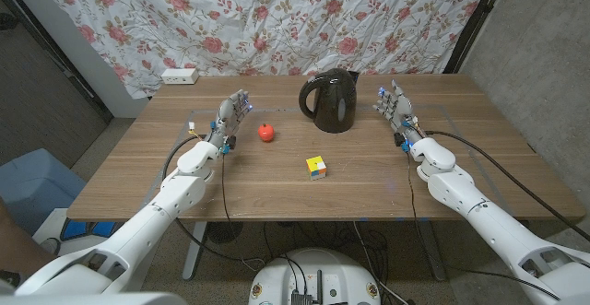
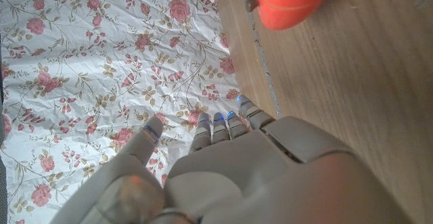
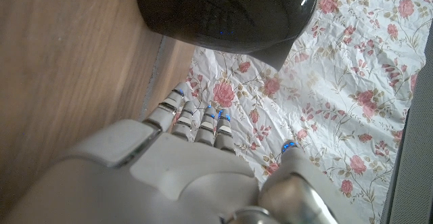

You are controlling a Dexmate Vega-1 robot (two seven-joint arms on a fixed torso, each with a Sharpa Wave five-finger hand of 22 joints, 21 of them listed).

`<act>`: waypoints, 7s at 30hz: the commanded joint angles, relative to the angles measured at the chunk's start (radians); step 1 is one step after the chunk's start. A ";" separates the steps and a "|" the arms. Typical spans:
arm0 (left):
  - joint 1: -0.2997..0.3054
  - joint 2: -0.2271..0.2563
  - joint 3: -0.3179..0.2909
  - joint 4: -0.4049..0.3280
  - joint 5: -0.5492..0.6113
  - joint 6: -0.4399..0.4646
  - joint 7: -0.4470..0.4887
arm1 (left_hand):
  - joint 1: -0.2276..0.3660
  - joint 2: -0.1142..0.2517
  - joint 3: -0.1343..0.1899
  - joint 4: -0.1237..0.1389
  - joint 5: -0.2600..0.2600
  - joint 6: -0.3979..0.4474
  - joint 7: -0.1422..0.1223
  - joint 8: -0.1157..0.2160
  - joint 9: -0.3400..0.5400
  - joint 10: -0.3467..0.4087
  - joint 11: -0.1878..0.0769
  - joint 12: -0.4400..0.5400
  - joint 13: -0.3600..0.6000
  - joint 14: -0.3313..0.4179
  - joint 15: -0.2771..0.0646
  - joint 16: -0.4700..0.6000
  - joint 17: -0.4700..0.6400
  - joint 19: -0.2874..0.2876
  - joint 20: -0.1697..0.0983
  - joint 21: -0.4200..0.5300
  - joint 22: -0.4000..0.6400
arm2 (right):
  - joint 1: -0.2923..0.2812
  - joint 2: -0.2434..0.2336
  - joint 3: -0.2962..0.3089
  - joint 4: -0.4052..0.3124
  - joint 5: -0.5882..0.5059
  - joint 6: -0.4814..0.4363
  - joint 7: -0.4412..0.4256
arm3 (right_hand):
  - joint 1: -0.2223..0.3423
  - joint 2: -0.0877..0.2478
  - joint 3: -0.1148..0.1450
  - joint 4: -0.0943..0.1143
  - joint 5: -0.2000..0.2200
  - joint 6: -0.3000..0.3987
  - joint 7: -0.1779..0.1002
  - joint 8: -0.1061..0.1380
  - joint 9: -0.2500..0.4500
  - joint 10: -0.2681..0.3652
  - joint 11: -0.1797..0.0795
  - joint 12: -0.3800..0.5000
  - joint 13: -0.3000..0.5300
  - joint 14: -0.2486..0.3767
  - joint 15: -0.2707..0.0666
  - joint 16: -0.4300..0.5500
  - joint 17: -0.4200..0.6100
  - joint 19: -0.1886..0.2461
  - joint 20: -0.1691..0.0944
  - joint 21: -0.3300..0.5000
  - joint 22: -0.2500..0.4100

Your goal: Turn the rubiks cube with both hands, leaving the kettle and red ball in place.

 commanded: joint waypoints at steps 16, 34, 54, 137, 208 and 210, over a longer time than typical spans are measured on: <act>-0.031 0.006 0.008 -0.009 0.019 0.047 0.030 | -0.004 0.078 0.006 -0.004 0.006 -0.002 -0.004 0.006 0.001 -0.001 -0.006 0.003 0.002 -0.008 -0.014 0.005 0.004 0.003 -0.013 0.005 0.002 | -0.047 -0.128 -0.019 -0.183 -0.169 -0.058 -0.089 | 0.013 0.009 0.020 -0.022 0.013 -0.015 -0.008 -0.008 0.003 0.009 -0.005 0.004 -0.007 0.011 -0.039 -0.004 -0.026 -0.022 -0.065 0.002 0.001; -0.015 0.003 0.010 -0.052 0.044 0.047 0.080 | -0.007 0.077 0.006 -0.009 0.006 0.007 -0.016 0.009 0.001 0.010 -0.021 0.005 0.001 0.001 -0.025 0.007 0.004 0.004 -0.015 0.006 0.002 | -0.187 -0.217 0.025 -0.330 -0.338 -0.009 -0.214 | 0.027 0.007 0.029 -0.043 0.013 -0.049 -0.024 -0.016 0.002 0.003 -0.017 -0.001 -0.013 0.026 -0.061 -0.005 -0.049 -0.035 -0.078 0.002 0.000; 0.013 0.031 -0.001 -0.113 0.063 0.068 0.123 | -0.008 0.076 0.008 -0.014 0.007 0.011 -0.021 0.010 0.000 0.014 -0.028 0.004 0.001 0.007 -0.032 0.006 0.003 0.006 -0.017 0.007 0.002 | -0.256 -0.347 0.034 -0.479 -0.556 -0.079 -0.209 | 0.050 -0.001 0.040 -0.081 0.007 -0.111 -0.080 -0.021 0.000 -0.046 -0.035 -0.012 -0.019 0.026 -0.058 -0.014 -0.083 -0.081 -0.069 -0.002 0.000; 0.021 0.008 -0.013 -0.006 0.048 -0.020 0.084 | -0.014 0.082 0.019 -0.023 0.008 0.054 -0.037 0.014 0.000 0.058 -0.049 0.008 0.000 0.036 -0.045 0.006 0.003 0.029 -0.018 0.011 0.002 | 0.088 -0.488 -0.318 -1.079 -1.353 -0.835 0.704 | 0.356 -0.089 0.141 -0.221 0.016 -0.344 -0.094 -0.004 0.011 -0.145 -0.050 0.002 -0.008 -0.185 0.105 -0.006 -0.127 -0.222 0.079 0.006 0.001; 0.114 0.049 -0.034 -0.087 0.074 -0.038 0.125 | -0.019 0.082 0.028 -0.020 0.008 0.078 -0.033 0.012 0.001 0.083 -0.048 0.006 0.001 0.051 -0.049 0.004 0.003 0.040 -0.017 0.010 0.002 | 0.084 -0.149 -0.416 -0.901 -1.801 -0.680 1.070 | 0.514 -0.140 0.194 -0.216 0.025 -0.273 -0.107 0.036 0.018 -0.096 -0.058 0.022 0.000 -0.157 0.094 0.009 -0.132 -0.204 0.080 0.008 0.001; 0.116 0.050 -0.035 -0.088 0.073 -0.038 0.125 | -0.019 0.082 0.028 -0.021 0.008 0.078 -0.033 0.011 0.001 0.083 -0.047 0.005 0.001 0.050 -0.048 0.004 0.003 0.040 -0.018 0.009 0.002 | 0.085 -0.147 -0.420 -0.893 -1.807 -0.675 1.067 | 0.517 -0.141 0.194 -0.215 0.025 -0.266 -0.107 0.039 0.018 -0.095 -0.058 0.022 0.000 -0.156 0.094 0.009 -0.132 -0.205 0.080 0.008 0.001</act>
